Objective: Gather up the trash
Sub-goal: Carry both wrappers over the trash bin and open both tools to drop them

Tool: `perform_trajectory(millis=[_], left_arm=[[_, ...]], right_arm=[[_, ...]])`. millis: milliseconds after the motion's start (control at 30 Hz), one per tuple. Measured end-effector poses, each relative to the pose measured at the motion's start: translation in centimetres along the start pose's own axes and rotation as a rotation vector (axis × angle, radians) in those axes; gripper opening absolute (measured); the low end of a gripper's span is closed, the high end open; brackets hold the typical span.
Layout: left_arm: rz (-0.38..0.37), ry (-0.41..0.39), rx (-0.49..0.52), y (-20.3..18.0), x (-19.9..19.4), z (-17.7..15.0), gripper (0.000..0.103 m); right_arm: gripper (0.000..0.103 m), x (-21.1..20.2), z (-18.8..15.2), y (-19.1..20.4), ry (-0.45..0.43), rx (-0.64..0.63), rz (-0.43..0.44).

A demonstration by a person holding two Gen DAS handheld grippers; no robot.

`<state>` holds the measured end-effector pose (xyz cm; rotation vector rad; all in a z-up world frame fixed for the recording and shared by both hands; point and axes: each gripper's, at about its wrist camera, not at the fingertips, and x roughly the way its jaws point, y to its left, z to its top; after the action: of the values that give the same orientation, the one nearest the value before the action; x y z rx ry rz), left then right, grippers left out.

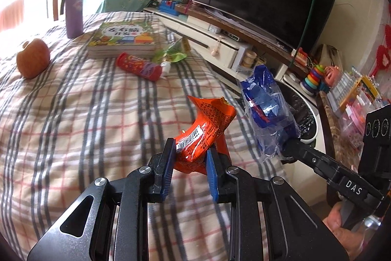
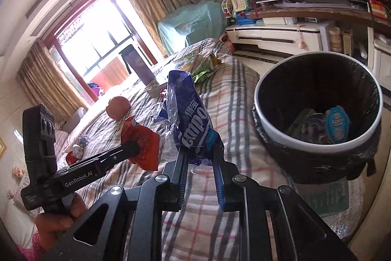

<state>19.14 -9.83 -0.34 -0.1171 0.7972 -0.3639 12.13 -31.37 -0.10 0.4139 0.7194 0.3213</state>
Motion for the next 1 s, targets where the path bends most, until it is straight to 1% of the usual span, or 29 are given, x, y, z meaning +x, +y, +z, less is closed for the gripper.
perform_trajectory(millis=[467,1000], left_arm=[[-0.047,0.005,0.083,-4.5,1.7,1.3,0.023],[-0.077,0.029,0.132,-7.3,3.5,2.0,0.023]], right_arm=[[0.02,-2.8,0.5,-3.2,-0.057,0.069,-0.052],[0.02,-4.8,1.0,-6.6,-0.098,0.119,-0.132]])
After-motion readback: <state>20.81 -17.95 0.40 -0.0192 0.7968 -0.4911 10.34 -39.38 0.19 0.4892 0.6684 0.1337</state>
